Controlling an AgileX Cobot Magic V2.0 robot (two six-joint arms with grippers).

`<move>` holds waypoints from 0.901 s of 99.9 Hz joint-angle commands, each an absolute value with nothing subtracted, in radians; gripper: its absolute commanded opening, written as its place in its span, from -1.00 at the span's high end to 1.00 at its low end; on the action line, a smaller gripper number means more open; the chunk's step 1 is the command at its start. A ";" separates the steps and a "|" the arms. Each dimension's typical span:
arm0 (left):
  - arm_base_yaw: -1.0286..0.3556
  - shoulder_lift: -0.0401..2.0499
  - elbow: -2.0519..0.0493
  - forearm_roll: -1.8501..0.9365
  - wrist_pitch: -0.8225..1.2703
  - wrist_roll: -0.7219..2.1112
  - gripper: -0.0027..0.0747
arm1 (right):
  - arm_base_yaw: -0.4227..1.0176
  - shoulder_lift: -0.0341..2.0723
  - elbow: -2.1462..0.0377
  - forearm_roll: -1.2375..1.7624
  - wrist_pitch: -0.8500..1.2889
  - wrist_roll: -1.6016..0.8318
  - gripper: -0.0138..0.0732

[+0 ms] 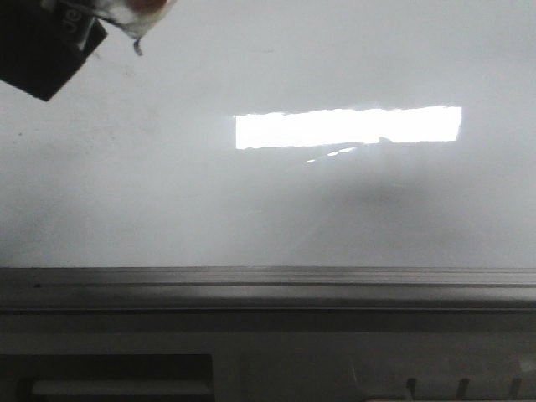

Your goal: Write number 3 on whiteboard

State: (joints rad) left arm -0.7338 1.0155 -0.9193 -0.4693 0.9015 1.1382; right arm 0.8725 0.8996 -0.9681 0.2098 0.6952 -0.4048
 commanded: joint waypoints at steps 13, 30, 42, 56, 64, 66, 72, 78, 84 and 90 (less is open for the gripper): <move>-0.744 0.993 -0.958 -0.476 0.869 1.143 0.99 | 0.996 0.999 -1.031 0.225 0.476 -0.430 -0.42; -0.744 0.993 -0.958 -0.476 0.869 1.143 0.99 | 1.001 1.076 -1.059 0.239 0.460 -0.430 -0.42; -0.744 0.993 -0.958 -0.479 0.869 1.143 0.99 | 1.001 1.109 -1.071 0.261 0.460 -0.430 -0.40; -0.744 0.993 -0.958 -0.487 0.869 1.143 0.98 | 1.001 1.127 -1.071 0.277 0.478 -0.430 0.03; -0.744 0.993 -0.958 -0.489 0.869 1.143 0.98 | 1.001 1.132 -1.071 0.286 0.482 -0.430 0.40; -0.744 0.993 -0.958 -0.489 0.869 1.143 0.98 | 1.001 1.134 -1.071 0.288 0.482 -0.430 0.51; -0.744 0.993 -0.958 -0.491 0.869 1.143 0.98 | 1.001 1.134 -1.071 0.291 0.474 -0.430 0.76; -0.744 0.993 -0.958 -0.500 0.869 1.141 0.97 | 1.001 1.136 -1.071 0.294 0.466 -0.430 0.83; -0.744 0.988 -0.958 -0.511 0.871 1.123 0.89 | 1.001 1.136 -1.071 0.296 0.455 -0.430 0.83; -0.744 0.979 -0.958 -0.513 0.871 1.120 0.67 | 1.001 1.136 -1.071 0.296 0.444 -0.430 0.83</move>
State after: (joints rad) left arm -0.7356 1.0074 -0.9252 -0.4387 0.9099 1.1281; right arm 1.0029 1.1437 -1.0362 0.2740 0.5463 -0.4276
